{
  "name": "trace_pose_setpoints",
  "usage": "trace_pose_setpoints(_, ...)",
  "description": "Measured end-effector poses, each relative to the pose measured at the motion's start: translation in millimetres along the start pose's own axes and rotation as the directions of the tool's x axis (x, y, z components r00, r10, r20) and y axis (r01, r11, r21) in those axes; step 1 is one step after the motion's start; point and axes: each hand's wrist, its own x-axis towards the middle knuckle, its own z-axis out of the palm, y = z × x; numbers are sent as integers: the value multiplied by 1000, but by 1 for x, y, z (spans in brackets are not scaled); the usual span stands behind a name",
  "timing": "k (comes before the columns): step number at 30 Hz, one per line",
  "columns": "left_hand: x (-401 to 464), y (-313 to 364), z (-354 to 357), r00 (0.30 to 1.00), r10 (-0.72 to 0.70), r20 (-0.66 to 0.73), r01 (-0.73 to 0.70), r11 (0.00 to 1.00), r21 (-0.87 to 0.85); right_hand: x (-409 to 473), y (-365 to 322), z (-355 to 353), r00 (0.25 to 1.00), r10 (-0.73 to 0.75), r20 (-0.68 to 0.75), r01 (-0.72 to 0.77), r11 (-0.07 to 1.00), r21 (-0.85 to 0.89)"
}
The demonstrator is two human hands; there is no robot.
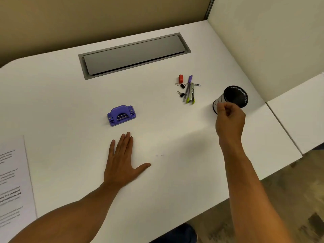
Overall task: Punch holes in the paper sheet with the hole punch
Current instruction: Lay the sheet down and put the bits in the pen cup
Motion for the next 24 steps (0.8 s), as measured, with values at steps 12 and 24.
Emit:
trace_pose_setpoints(12,2,-3,6,999,19,-46,-20,1000,-23,112,11,-28,995,-103,-10,89,896,-434)
trace_pose_setpoints(24,3,-3,6,999,17,-30,-17,1000,-13,101,20,-18,967,-255,-1,220,835,-504)
